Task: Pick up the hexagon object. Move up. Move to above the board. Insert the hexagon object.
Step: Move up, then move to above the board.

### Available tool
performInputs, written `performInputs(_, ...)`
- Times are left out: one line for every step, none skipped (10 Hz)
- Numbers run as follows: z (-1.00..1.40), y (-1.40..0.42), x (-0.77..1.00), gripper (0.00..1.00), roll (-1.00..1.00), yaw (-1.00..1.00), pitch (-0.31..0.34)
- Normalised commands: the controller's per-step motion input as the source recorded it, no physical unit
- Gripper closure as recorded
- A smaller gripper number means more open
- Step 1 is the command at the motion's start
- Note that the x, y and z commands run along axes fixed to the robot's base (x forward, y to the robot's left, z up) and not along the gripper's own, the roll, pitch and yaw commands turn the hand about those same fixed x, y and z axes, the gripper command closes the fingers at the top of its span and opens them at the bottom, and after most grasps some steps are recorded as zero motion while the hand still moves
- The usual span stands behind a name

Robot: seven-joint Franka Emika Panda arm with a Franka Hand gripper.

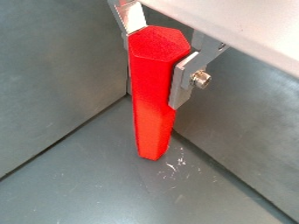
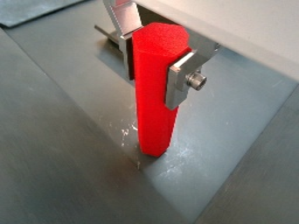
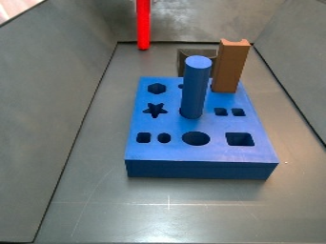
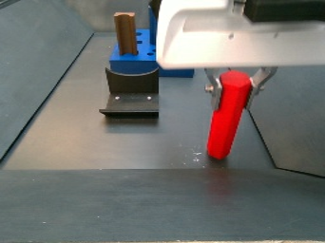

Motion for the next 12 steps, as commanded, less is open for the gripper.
performInputs(0.74, 0.0, 0.01, 1.0, 0.0, 0.01, 0.01)
performInputs(0.63, 0.01, 0.0, 1.0, 0.01, 0.0, 0.03)
performInputs(0.46, 0.01, 0.0, 1.0, 0.02, 0.0, 0.056)
performInputs(0.33, 0.01, 0.0, 1.0, 0.02, 0.0, 0.069)
performInputs(1.0, 0.2, -0.01, 1.0, -0.13, 0.21, 0.105)
performInputs(1.0, 0.2, -0.01, 1.0, -0.12, 0.2, 0.112)
performInputs(1.0, 0.18, 0.0, 1.0, -0.11, 0.14, 0.112)
performInputs(1.0, 0.16, 0.0, 1.0, -0.09, 0.1, 0.101)
performInputs(1.0, 0.15, 0.0, 1.0, -0.07, 0.06, 0.083)
performInputs(1.0, 0.13, 0.0, 1.0, -0.06, 0.04, 0.075)
performInputs(1.0, 0.12, 0.0, 1.0, -0.04, 0.03, 0.075)
performInputs(1.0, 0.1, 0.0, 1.0, -0.03, 0.01, 0.081)
